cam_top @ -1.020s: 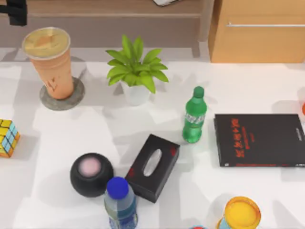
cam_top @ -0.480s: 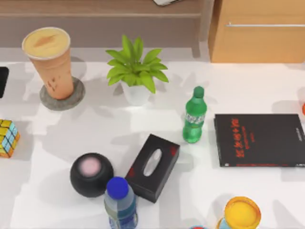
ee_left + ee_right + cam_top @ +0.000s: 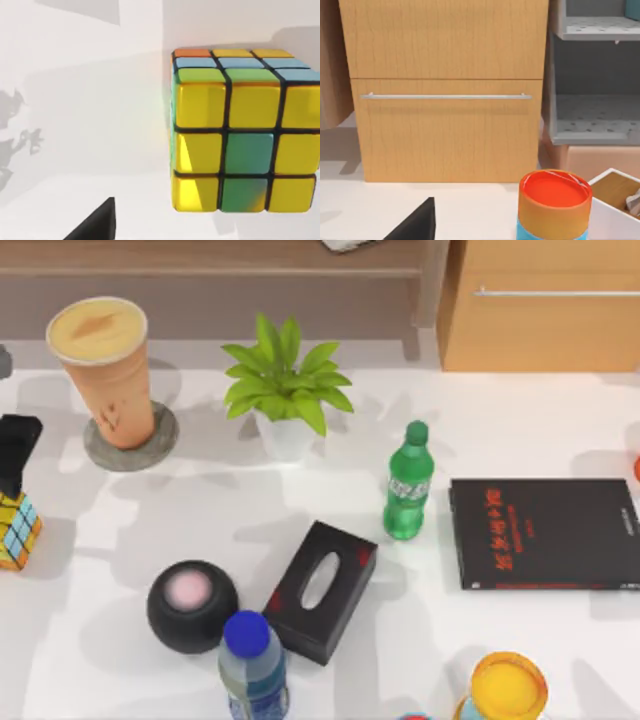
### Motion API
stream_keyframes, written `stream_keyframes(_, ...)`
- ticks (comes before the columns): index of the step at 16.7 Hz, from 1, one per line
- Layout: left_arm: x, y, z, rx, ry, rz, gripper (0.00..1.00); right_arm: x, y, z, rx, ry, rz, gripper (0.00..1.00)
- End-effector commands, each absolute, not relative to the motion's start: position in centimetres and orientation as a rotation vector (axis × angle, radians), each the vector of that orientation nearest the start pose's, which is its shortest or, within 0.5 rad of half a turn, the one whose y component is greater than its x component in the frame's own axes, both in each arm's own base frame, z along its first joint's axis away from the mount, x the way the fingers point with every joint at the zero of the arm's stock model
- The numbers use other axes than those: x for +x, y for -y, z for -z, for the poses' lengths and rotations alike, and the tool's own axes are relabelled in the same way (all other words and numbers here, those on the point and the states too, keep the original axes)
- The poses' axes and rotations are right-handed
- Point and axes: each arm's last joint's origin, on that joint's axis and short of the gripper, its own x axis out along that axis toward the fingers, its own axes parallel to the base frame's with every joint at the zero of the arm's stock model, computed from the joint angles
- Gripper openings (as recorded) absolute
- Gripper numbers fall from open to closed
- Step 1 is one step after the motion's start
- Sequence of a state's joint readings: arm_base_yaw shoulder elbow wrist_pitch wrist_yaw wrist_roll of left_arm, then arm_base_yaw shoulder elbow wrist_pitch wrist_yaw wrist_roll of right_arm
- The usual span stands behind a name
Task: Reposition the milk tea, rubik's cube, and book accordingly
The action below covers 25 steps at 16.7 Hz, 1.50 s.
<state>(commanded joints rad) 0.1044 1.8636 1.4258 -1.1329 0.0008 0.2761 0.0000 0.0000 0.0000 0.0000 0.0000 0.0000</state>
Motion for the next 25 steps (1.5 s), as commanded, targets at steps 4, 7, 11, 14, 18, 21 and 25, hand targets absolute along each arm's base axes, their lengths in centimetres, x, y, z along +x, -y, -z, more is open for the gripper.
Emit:
stream_keyframes(4,34.6,-4.1,-20.4,0.127,-1.565,0.127,1.00,10.6,0.1,-16.0,0.000,0.000,0.000,1.00)
stream_keyframes(7,34.7,-4.0,-19.2,0.131,-1.570,0.132,1.00,10.6,0.1,-16.0,0.000,0.000,0.000,1.00)
stream_keyframes(11,34.9,-4.0,-15.7,0.132,-1.559,0.130,1.00,10.6,0.1,-16.0,0.000,0.000,0.000,1.00)
stream_keyframes(14,34.7,-4.0,-14.4,0.131,-1.567,0.131,1.00,10.6,0.1,-16.0,0.000,0.000,0.000,1.00)
stream_keyframes(18,34.7,-4.0,-14.4,0.131,-1.567,0.131,0.92,10.6,0.1,-16.0,0.000,0.000,0.000,1.00)
stream_keyframes(21,34.7,-4.0,-14.4,0.131,-1.567,0.131,0.70,10.6,0.1,-16.0,0.000,0.000,0.000,1.00)
stream_keyframes(25,34.7,-4.0,-14.4,0.131,-1.567,0.131,0.40,10.6,0.1,-16.0,0.000,0.000,0.000,1.00)
